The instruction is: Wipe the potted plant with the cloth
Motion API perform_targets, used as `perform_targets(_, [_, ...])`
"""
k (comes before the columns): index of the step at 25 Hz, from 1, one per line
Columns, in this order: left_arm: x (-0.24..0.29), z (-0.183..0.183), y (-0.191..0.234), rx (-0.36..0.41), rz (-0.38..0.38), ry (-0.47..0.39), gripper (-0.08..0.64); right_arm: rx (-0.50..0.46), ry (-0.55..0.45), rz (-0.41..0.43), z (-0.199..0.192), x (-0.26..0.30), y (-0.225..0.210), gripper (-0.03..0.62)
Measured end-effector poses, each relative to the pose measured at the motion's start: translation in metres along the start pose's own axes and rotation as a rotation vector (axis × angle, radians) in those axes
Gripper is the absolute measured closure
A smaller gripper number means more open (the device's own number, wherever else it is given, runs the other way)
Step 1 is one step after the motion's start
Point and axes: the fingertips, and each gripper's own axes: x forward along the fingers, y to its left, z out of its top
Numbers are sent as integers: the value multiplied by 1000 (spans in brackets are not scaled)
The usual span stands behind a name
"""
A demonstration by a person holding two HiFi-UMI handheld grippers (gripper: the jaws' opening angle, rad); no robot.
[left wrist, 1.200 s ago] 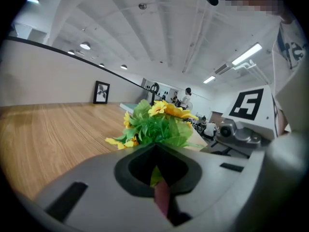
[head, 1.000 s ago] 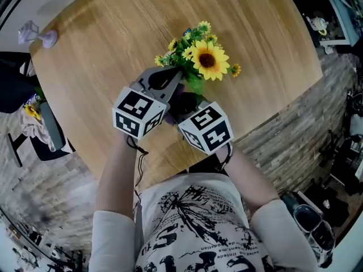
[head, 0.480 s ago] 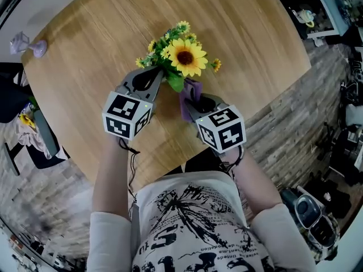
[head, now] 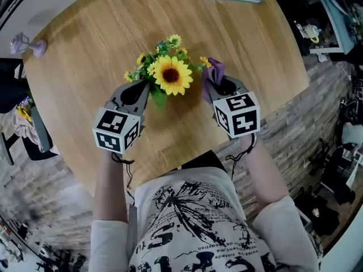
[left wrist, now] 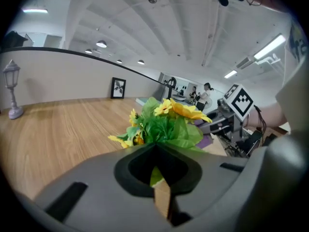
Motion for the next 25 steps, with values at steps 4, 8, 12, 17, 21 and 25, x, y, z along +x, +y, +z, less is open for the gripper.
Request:
perform_targets(4, [-1,1,0,-31,59,8,557,-121,1,7,34,23,-31,514])
perform_targets(8, [1,3,1,-73,114,5,557,-202,-8,62,73,48,-51,514])
perform_targets(12, [2,4,3,-109,171,-6,557,-355,-46,186,113,68,-31,514])
perform_targets(17, [3,6,4,-157,224,-21,557,-562,-123,308,166,89,7,515])
perform_targets(21, [2,7,5,-191,262,-41,557,-697,-156,415,197,103,51,514])
perform_targets(25, [2,7,6,-210,291,-55,557,-759,-173,512,210,111,96,514])
